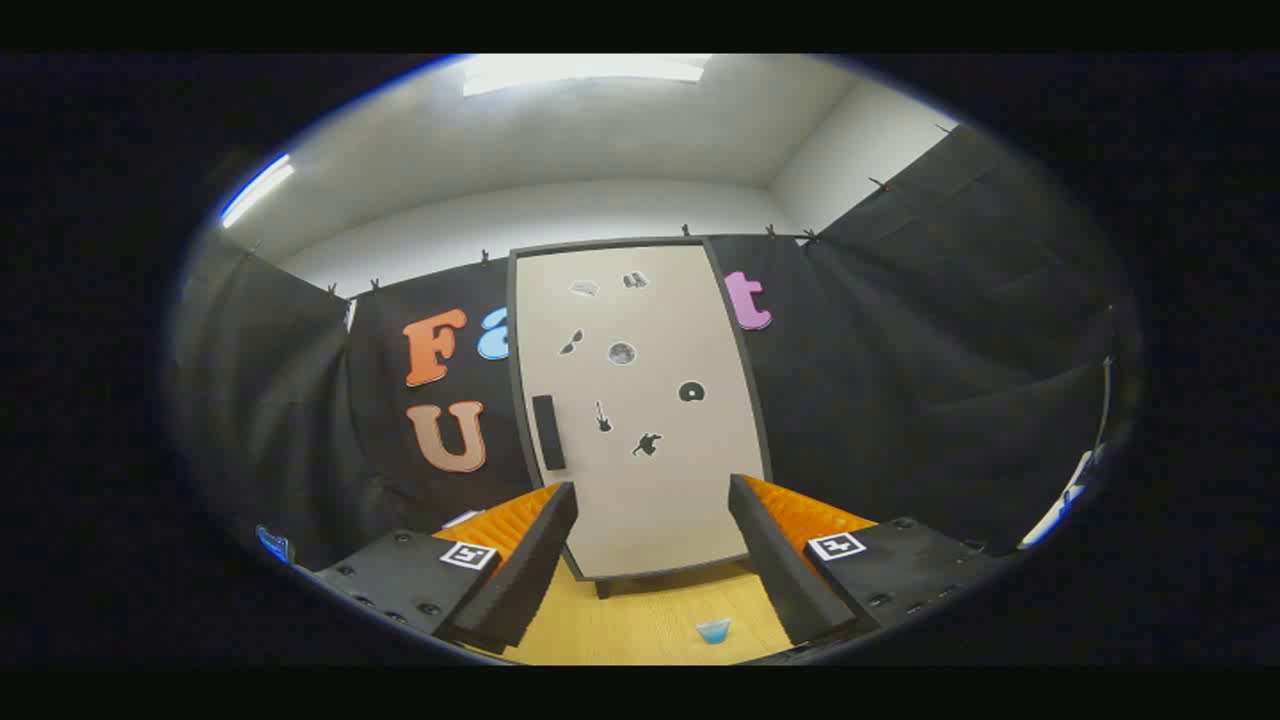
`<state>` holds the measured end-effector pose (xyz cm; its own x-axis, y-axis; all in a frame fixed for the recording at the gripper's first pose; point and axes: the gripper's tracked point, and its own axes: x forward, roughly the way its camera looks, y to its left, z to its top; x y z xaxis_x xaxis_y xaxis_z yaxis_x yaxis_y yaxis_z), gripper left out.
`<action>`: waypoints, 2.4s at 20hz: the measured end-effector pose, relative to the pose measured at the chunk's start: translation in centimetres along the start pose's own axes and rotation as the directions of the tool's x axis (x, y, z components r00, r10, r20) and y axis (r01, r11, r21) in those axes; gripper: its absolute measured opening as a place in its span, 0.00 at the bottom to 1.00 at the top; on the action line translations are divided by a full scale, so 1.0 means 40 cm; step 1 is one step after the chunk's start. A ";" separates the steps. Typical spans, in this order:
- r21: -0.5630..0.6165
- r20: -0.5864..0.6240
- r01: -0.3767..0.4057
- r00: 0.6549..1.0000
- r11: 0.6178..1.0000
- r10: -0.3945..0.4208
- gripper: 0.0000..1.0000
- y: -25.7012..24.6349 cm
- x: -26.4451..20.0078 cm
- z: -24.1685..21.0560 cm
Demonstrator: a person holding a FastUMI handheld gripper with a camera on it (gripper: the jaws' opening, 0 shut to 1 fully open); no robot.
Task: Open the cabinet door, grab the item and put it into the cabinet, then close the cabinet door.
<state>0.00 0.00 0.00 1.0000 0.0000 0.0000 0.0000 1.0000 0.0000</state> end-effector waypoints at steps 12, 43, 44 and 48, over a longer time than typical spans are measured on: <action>0.014 -0.013 0.000 1.000 1.000 0.000 0.97 0.000 0.021 -0.014; -0.045 -0.227 -0.188 0.958 0.981 0.174 0.96 0.351 0.792 -0.136; -0.039 -0.239 -0.188 0.955 0.981 0.173 0.96 0.351 0.805 -0.147; -0.032 -0.248 -0.193 0.952 0.981 0.179 0.77 0.361 0.819 -0.164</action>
<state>32.76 14.43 -6.55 0.9521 0.1795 -0.2475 -0.1932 0.9806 -0.0322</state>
